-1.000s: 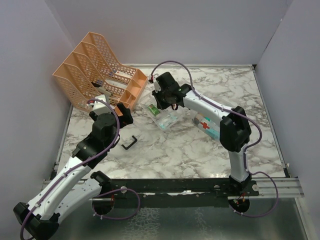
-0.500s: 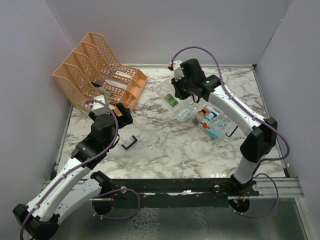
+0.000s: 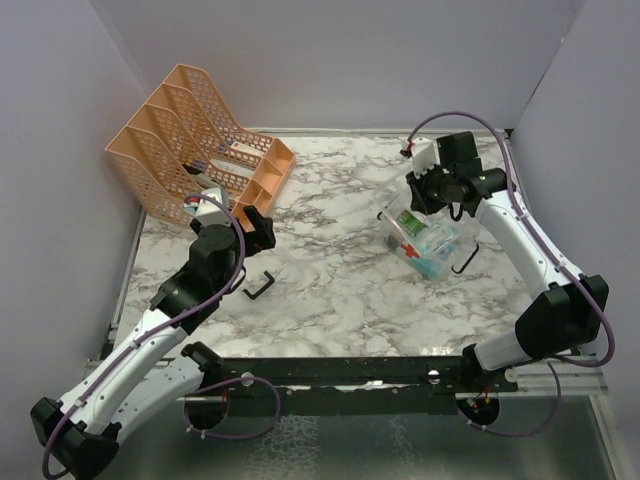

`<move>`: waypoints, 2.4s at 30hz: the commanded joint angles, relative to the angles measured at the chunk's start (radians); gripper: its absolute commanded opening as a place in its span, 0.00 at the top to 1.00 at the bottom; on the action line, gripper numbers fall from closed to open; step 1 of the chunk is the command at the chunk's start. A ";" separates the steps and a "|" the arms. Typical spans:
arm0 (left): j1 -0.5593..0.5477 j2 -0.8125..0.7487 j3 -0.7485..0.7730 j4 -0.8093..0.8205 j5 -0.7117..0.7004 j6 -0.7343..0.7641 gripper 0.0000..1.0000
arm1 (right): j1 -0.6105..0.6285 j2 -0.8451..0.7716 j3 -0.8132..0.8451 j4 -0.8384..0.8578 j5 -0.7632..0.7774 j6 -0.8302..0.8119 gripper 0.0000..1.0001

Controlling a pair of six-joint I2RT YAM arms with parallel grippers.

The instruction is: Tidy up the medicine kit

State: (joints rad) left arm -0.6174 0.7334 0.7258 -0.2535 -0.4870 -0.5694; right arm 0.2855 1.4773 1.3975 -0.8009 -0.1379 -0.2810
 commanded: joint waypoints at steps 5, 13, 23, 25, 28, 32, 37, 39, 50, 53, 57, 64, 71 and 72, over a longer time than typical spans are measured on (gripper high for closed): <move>-0.001 0.040 -0.009 0.060 0.082 0.009 0.09 | -0.022 -0.041 -0.025 -0.050 -0.108 -0.225 0.99; 0.004 0.064 -0.015 0.060 0.131 0.024 0.09 | -0.032 -0.017 -0.069 -0.099 -0.061 -0.332 0.99; 0.004 0.088 -0.034 0.071 0.156 0.028 0.09 | -0.092 0.042 -0.066 -0.097 -0.058 -0.413 0.99; 0.004 0.097 -0.039 0.073 0.161 0.024 0.09 | -0.109 0.045 -0.063 -0.088 -0.080 -0.420 0.99; 0.004 0.116 -0.039 0.080 0.173 0.022 0.09 | -0.135 0.055 -0.040 -0.078 -0.136 -0.426 0.99; 0.004 0.138 -0.038 0.079 0.181 0.014 0.09 | -0.147 0.082 -0.018 -0.072 -0.165 -0.429 0.99; 0.004 0.141 -0.043 0.083 0.180 0.011 0.09 | -0.149 0.112 -0.022 -0.064 -0.205 -0.427 0.99; 0.005 0.141 -0.043 0.084 0.179 0.012 0.09 | -0.149 0.120 -0.027 -0.060 -0.215 -0.425 0.99; 0.008 0.138 -0.040 0.080 0.172 0.012 0.09 | -0.149 0.157 -0.049 -0.016 -0.292 -0.373 0.99; 0.008 0.135 -0.040 0.082 0.171 0.012 0.09 | -0.150 0.167 -0.048 -0.009 -0.300 -0.369 0.99; 0.011 0.138 -0.039 0.087 0.182 0.014 0.09 | -0.149 0.176 -0.053 -0.015 -0.303 -0.369 0.99; 0.014 0.139 -0.038 0.089 0.185 0.013 0.09 | -0.147 0.171 -0.075 -0.023 -0.306 -0.304 0.99; 0.024 0.150 -0.035 0.106 0.209 0.008 0.09 | -0.101 0.156 -0.113 0.017 -0.326 -0.133 0.99; 0.025 0.150 -0.035 0.103 0.208 0.007 0.09 | -0.078 0.151 -0.130 0.036 -0.308 -0.114 0.99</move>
State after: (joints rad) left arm -0.6018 0.8795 0.6907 -0.1841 -0.3111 -0.5549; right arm 0.1398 1.6436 1.3281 -0.8089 -0.3992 -0.5461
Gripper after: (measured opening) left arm 0.907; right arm 0.139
